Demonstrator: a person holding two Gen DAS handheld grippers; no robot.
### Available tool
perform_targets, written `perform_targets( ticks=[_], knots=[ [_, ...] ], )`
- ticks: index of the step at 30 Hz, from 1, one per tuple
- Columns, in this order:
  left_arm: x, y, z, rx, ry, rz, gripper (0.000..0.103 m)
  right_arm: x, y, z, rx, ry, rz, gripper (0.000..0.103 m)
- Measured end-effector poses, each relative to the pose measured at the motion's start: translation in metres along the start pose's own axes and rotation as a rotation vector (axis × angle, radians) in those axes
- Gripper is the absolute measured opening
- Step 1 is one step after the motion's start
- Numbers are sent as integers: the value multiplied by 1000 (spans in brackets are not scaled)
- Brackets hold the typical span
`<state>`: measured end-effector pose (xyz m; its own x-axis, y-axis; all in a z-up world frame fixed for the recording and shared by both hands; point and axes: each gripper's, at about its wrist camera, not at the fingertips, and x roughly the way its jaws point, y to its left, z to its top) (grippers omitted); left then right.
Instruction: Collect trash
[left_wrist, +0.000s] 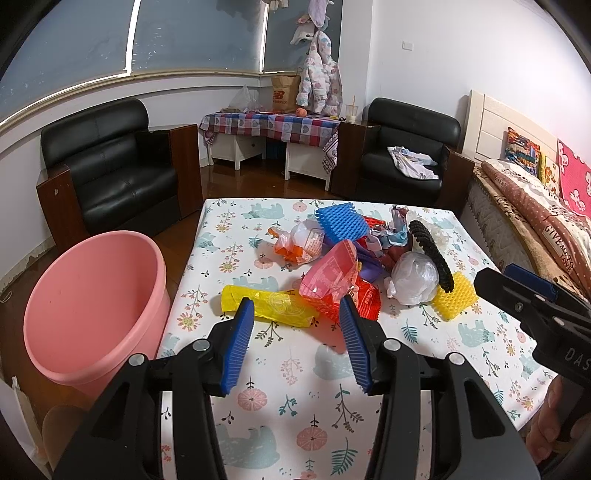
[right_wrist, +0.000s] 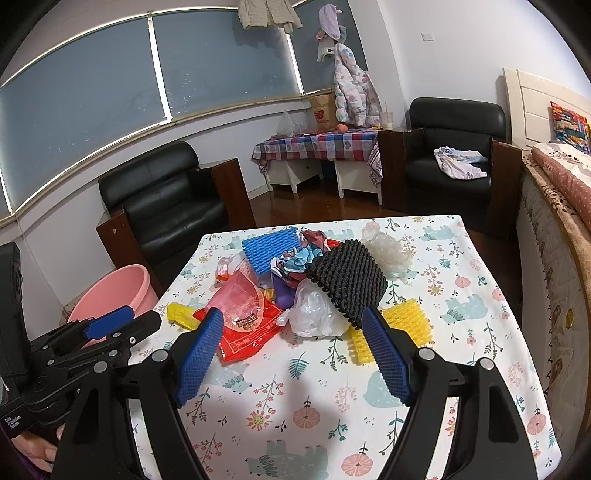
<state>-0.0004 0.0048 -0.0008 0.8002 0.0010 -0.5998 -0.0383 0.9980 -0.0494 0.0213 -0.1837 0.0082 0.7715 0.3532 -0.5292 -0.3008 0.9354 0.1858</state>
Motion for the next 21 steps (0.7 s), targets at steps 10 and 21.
perform_targets(
  ticks=[10,21],
  knots=[
    [-1,1,-1,-2,-1,1,49,-2,2,0,-1,-1,1,77],
    [-2,0,0,-2,-3,0,49,-3,1,1,1,-3,2,77]
  ],
)
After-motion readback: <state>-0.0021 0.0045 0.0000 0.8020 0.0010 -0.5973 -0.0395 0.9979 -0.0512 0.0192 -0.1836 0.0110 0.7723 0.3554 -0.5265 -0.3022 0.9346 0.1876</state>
